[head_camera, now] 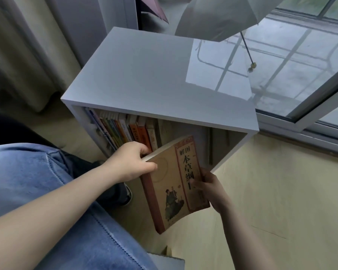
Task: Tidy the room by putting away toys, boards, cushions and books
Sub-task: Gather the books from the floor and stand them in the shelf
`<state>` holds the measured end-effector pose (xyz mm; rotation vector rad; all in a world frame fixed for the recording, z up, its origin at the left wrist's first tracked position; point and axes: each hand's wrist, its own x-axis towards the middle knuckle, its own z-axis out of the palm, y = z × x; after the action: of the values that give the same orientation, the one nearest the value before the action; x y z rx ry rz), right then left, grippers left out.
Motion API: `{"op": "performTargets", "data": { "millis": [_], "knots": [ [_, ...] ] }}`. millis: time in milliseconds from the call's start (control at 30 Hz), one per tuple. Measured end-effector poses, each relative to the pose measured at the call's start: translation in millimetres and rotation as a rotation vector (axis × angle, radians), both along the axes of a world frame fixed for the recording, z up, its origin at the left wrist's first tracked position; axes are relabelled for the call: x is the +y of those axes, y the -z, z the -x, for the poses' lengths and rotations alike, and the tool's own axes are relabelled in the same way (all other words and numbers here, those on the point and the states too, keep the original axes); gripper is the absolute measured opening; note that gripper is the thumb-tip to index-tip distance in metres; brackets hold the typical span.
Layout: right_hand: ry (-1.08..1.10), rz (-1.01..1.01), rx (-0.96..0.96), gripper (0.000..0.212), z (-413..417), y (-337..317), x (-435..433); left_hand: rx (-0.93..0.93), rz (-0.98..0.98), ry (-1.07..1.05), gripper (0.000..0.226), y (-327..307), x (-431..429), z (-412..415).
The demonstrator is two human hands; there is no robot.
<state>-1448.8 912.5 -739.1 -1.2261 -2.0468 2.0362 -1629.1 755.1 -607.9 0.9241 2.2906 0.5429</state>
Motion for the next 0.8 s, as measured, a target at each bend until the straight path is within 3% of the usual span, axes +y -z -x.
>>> {"op": "performTargets", "data": {
  "millis": [33,133,267,400,467,567,633,700,800],
  "knots": [
    [-0.005,-0.043,-0.009,0.023,6.6,4.9,1.5,-0.005,0.014,-0.016,0.013,6.5,0.2,3.2],
    [0.011,-0.195,-0.007,0.018,27.6,18.0,5.0,0.005,0.047,-0.094,0.047,24.0,0.3,11.0],
    [0.071,-0.262,0.001,0.025,44.2,27.8,2.6,0.01,-0.002,-0.146,0.016,38.2,1.0,8.7],
    [0.094,-0.299,-0.02,0.06,45.7,36.1,-5.8,0.025,-0.107,-0.197,0.017,47.4,4.3,6.3],
    [0.126,-0.254,-0.008,0.072,45.4,39.6,-12.7,0.045,-0.152,-0.229,0.021,50.4,8.0,7.4],
    [0.2,0.015,0.039,0.077,50.9,43.4,-26.7,0.023,-0.233,-0.325,0.025,53.8,16.1,9.6],
    [0.195,0.068,0.036,0.066,55.7,48.1,-29.7,0.007,-0.299,-0.373,0.012,55.8,22.9,11.0],
    [0.195,0.098,0.063,0.036,61.6,48.2,-30.2,0.045,-0.323,-0.387,0.011,56.5,29.1,12.4],
    [0.165,0.175,0.112,0.033,68.8,49.6,-30.9,0.084,-0.299,-0.414,0.014,59.6,33.7,17.6]
  ]
}}
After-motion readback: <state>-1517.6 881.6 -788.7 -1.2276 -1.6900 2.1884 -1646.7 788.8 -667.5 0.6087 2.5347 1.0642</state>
